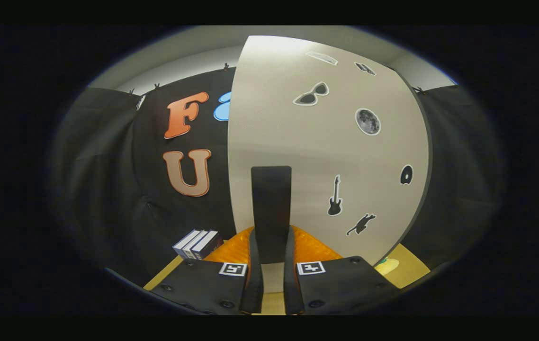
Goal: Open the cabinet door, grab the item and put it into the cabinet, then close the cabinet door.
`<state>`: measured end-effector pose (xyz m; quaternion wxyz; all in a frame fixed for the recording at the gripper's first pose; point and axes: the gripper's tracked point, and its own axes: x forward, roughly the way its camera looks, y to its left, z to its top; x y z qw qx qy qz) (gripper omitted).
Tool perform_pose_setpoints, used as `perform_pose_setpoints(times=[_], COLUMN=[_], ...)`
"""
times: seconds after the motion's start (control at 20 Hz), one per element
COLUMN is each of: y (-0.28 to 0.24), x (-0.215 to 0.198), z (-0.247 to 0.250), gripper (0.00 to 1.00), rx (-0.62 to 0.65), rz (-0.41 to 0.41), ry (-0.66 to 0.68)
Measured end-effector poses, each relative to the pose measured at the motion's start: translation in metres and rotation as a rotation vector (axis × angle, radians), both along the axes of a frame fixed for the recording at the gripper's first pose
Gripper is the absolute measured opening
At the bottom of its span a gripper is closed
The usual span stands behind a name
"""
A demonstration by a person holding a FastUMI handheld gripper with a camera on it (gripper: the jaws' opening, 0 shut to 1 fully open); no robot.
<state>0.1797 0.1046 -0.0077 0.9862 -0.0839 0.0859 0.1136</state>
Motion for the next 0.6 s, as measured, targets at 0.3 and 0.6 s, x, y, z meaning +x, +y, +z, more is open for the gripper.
perform_pose_setpoints(times=[0.3, 0.6], y=[-0.032, -0.073], x=[-0.049, -0.094], z=[0.008, 0.012], gripper=[0.25, 0.25], rx=[0.019, 0.031], rz=[0.022, -0.004], ry=[-0.009, -0.015])
